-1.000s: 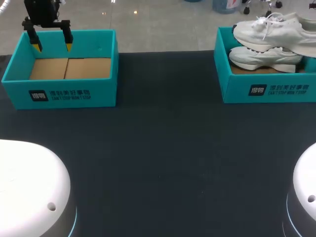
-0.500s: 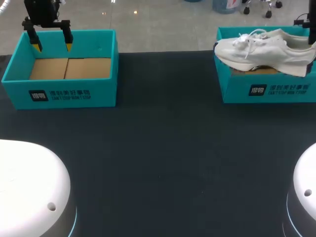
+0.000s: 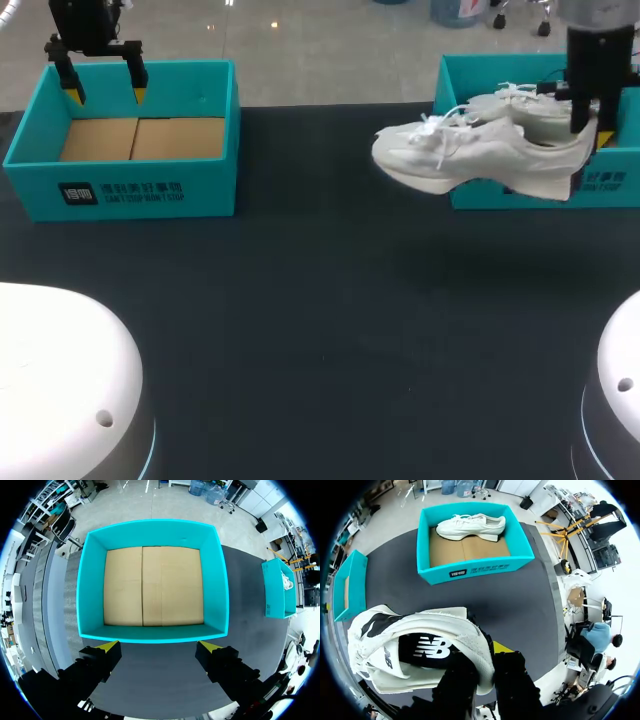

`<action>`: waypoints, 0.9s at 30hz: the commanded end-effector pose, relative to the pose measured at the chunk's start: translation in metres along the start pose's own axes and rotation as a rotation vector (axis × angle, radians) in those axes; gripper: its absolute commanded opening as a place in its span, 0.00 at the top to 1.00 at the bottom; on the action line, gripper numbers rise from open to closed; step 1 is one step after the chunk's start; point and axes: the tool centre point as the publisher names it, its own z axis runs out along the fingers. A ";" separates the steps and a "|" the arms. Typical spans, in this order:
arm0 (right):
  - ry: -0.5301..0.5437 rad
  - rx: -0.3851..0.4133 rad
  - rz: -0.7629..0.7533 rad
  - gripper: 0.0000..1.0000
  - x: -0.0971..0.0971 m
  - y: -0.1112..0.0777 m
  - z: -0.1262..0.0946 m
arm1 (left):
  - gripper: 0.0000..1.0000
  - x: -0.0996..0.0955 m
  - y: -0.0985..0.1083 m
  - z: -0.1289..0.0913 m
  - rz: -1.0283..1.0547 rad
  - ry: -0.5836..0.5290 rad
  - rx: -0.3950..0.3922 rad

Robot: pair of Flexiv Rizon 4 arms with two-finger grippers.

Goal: Take the shoe out of the shoebox, open the shoe tongue, remove and reinsert the insole, then place the shoe into the shoebox

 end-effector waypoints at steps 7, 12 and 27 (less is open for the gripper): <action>0.013 -0.065 -0.071 1.00 0.059 -0.068 -0.007 | 0.00 0.000 0.000 0.000 0.000 0.000 0.000; 0.006 -0.053 -0.112 1.00 0.085 -0.089 -0.005 | 0.00 0.000 0.000 0.000 0.000 0.000 0.000; -0.010 -0.026 -0.144 1.00 0.112 -0.108 0.001 | 0.00 0.000 0.000 0.000 0.000 0.000 0.000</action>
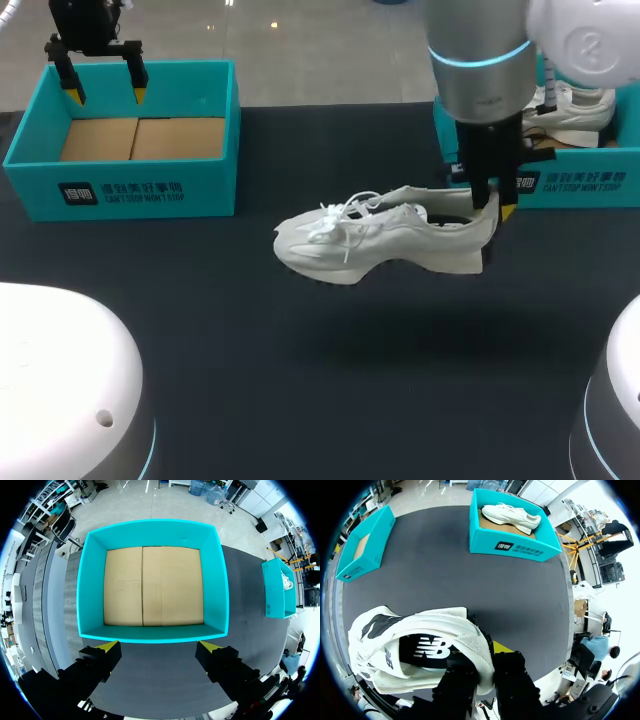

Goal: Take the shoe out of the shoebox, open the shoe tongue, remove and reinsert the insole, then place the shoe into the shoebox

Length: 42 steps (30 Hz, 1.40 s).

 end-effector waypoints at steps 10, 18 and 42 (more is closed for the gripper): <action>-0.005 0.006 0.001 1.00 0.003 0.002 -0.002 | 0.00 0.000 0.000 0.000 0.000 0.000 0.000; 0.000 -0.018 -0.021 1.00 0.023 0.008 0.012 | 0.00 0.000 0.000 0.000 0.000 0.000 0.000; 0.003 0.027 -0.084 1.00 0.095 0.018 0.120 | 0.00 0.000 0.000 0.000 0.000 0.000 0.000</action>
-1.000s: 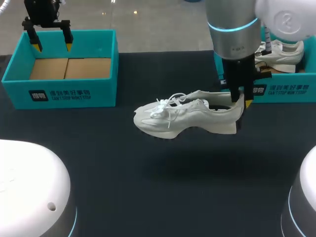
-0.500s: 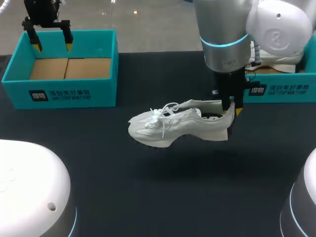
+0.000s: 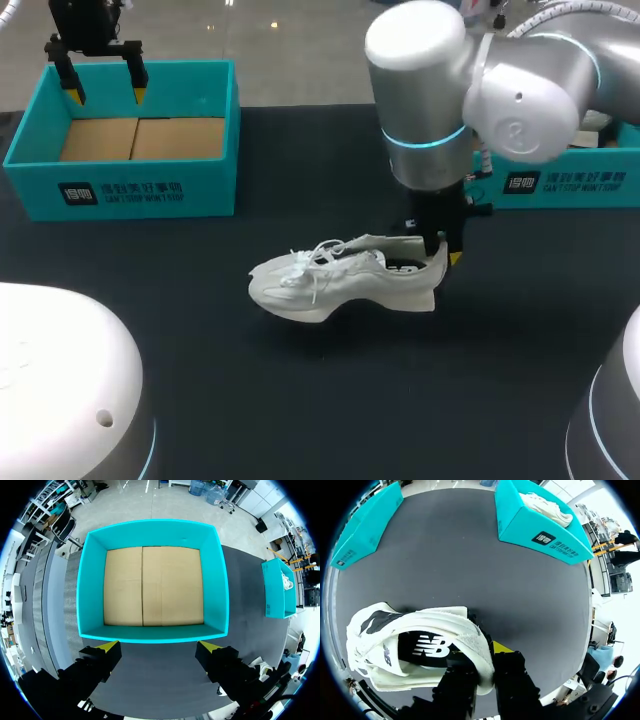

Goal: Take the shoe out of the shoebox, open the shoe tongue, remove and reinsert the insole, then place the shoe into the shoebox

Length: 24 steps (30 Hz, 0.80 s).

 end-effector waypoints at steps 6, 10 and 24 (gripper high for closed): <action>-0.054 0.017 -0.008 1.00 0.026 0.010 0.033 | 0.00 0.000 0.000 0.000 0.000 0.000 0.000; -0.047 0.026 0.009 1.00 0.029 0.012 0.044 | 0.00 0.000 0.000 0.000 0.000 0.000 0.000; -0.044 0.043 0.051 0.65 0.025 0.015 0.059 | 0.00 0.000 0.000 0.000 0.000 0.000 0.000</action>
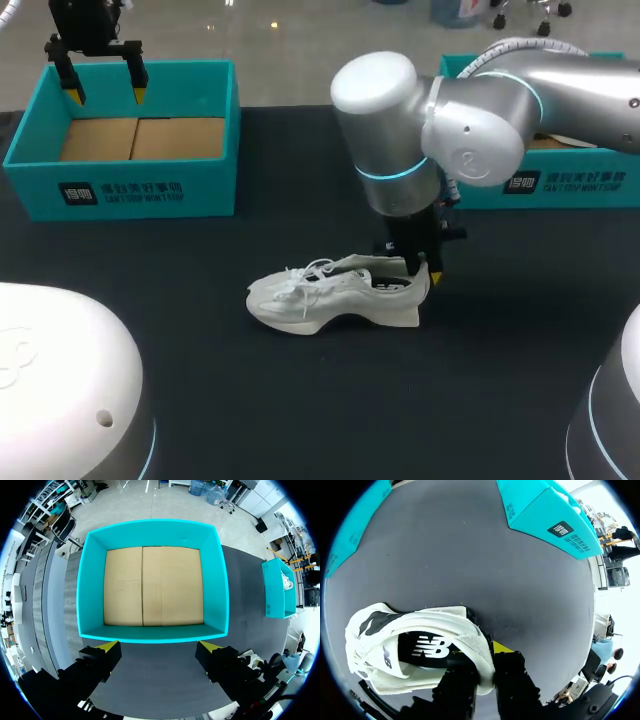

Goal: Take the shoe out of the shoebox, open the shoe tongue, remove and reinsert the insole, then place the shoe into the shoebox

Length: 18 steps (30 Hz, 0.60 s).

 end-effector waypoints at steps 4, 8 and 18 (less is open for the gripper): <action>0.039 -0.024 0.004 0.00 -0.011 -0.005 -0.018 | 0.00 0.000 0.000 0.000 0.000 0.000 0.000; 0.122 -0.041 -0.049 0.00 -0.020 -0.008 -0.042 | 0.00 0.000 0.000 0.000 0.000 0.000 0.000; 0.250 -0.267 -0.669 0.00 -0.014 -0.014 -0.099 | 0.00 0.000 0.000 0.000 0.000 0.000 0.000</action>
